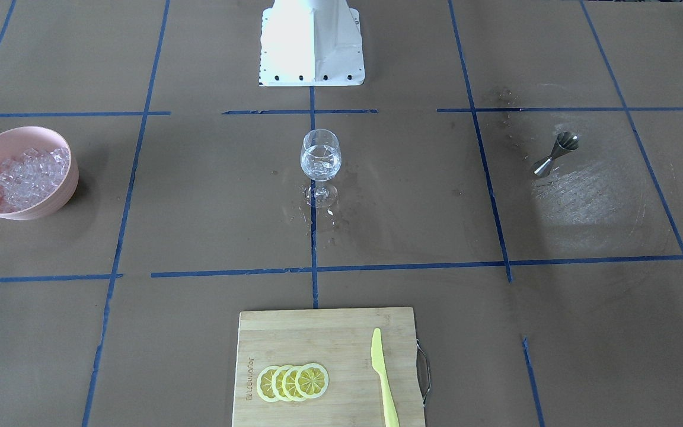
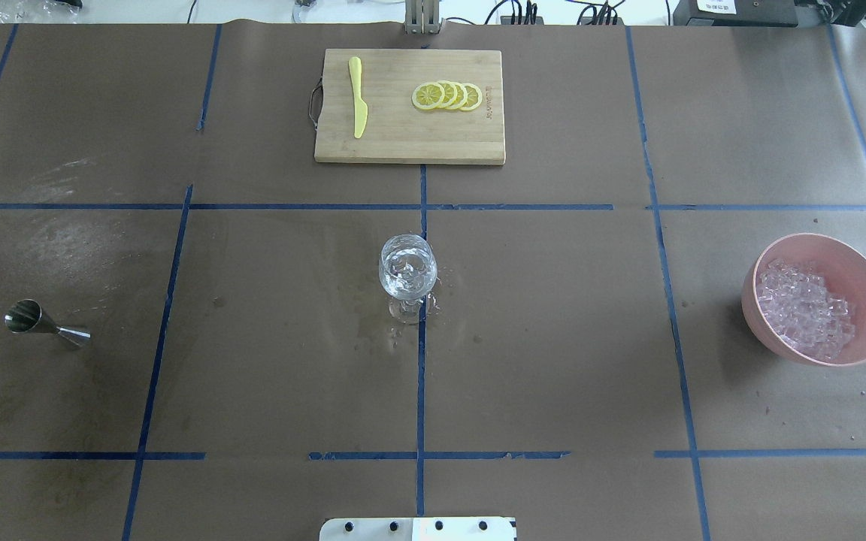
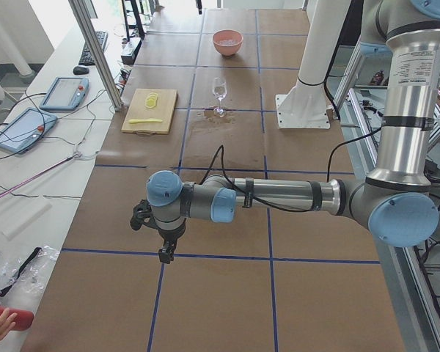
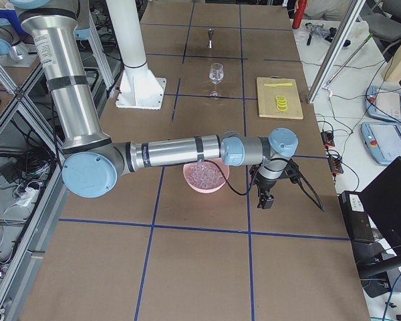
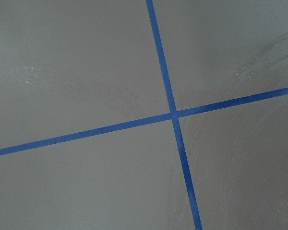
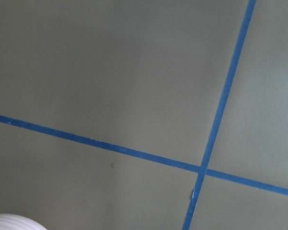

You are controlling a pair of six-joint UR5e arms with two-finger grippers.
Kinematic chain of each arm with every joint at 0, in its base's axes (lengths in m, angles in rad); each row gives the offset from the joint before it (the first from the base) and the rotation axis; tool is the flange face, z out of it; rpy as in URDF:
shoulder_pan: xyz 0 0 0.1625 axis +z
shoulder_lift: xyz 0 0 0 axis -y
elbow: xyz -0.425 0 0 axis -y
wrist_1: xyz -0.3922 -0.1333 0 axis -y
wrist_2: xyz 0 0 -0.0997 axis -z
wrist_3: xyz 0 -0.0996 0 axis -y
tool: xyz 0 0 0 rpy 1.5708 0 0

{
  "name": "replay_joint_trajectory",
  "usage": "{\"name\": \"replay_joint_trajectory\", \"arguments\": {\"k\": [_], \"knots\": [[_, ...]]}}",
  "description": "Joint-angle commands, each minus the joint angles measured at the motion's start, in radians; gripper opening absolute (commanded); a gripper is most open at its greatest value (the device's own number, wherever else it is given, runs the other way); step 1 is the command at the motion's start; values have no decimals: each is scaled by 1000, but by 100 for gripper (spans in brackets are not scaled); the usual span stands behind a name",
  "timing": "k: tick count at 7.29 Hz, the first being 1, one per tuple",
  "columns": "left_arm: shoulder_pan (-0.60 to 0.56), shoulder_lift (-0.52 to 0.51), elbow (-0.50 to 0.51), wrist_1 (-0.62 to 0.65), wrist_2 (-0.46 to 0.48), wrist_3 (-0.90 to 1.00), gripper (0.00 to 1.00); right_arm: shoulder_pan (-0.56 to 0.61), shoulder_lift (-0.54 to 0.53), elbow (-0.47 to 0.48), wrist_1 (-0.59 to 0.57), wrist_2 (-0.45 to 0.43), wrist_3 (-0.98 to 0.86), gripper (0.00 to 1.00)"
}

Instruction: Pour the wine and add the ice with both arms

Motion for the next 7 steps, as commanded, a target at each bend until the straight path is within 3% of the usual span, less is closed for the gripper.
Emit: {"name": "replay_joint_trajectory", "arguments": {"k": [1,2,3,5,7], "knots": [[-4,-7,-15,102,-2,-2,100,-25,47,-4,-77,0,9,100],[-6,-21,-70,246,0,0,100,-44,57,-4,-99,0,15,100],[-6,-21,-78,276,-2,0,100,-64,57,-7,-96,0,58,100],[-4,-4,-60,269,-87,-3,100,-71,45,-13,-92,19,71,100],[-4,-1,-97,267,-84,-11,100,-51,46,-5,-81,29,69,100]]}}
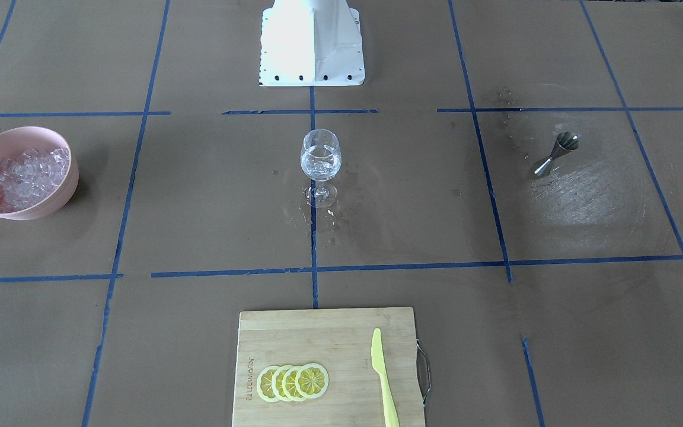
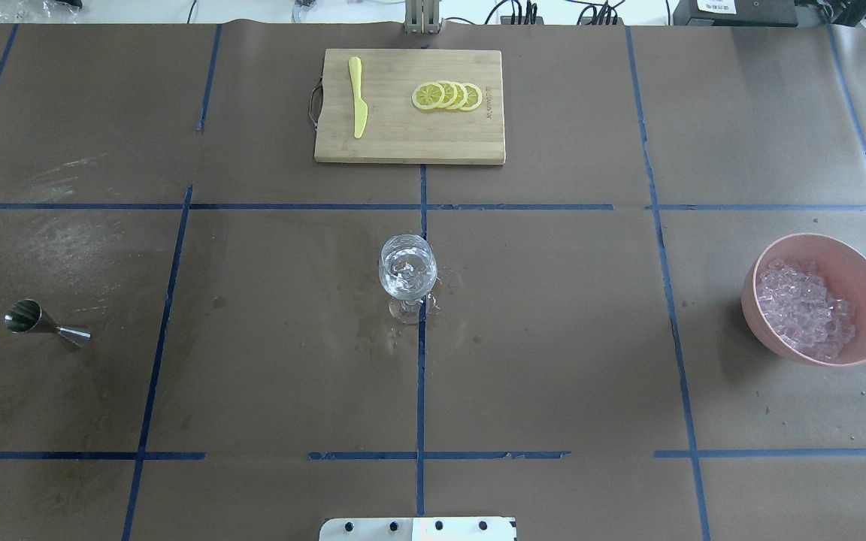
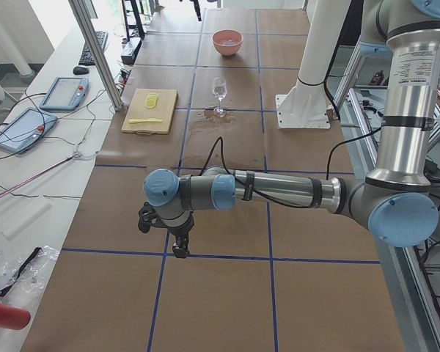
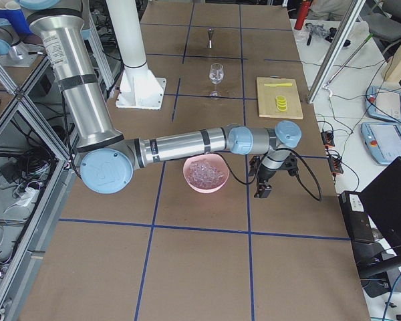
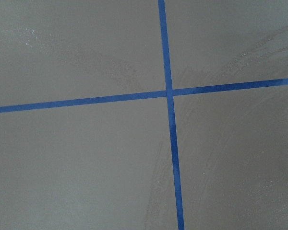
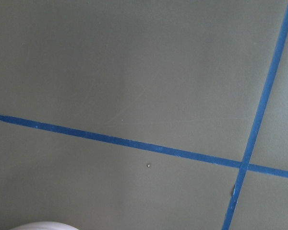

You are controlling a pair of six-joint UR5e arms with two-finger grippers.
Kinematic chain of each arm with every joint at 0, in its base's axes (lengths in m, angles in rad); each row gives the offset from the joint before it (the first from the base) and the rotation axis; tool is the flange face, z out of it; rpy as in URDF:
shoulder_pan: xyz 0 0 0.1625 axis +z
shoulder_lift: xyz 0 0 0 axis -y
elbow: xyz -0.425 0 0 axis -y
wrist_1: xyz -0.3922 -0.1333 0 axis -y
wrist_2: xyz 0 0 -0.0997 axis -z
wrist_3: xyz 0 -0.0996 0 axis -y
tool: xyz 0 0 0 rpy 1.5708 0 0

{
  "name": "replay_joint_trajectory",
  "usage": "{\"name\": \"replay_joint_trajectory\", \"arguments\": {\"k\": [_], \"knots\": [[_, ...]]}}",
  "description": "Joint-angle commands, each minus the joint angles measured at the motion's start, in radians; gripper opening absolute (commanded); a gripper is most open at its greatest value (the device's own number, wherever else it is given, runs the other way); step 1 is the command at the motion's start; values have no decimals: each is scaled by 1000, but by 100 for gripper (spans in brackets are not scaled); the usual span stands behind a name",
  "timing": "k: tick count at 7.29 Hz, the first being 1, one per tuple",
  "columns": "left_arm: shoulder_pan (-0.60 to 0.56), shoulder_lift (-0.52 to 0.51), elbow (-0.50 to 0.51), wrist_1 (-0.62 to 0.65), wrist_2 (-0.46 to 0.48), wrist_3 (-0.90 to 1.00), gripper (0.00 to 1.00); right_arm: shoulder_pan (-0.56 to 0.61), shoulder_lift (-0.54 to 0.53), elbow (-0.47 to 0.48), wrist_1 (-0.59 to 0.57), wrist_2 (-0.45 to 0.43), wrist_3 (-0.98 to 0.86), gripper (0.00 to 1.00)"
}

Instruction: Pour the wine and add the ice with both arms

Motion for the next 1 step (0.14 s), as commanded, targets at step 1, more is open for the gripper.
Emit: {"name": "replay_joint_trajectory", "arguments": {"k": [1], "knots": [[3,-15,-62,0,-6,-3,100,18,-6,5,45,9,3,100]]}}
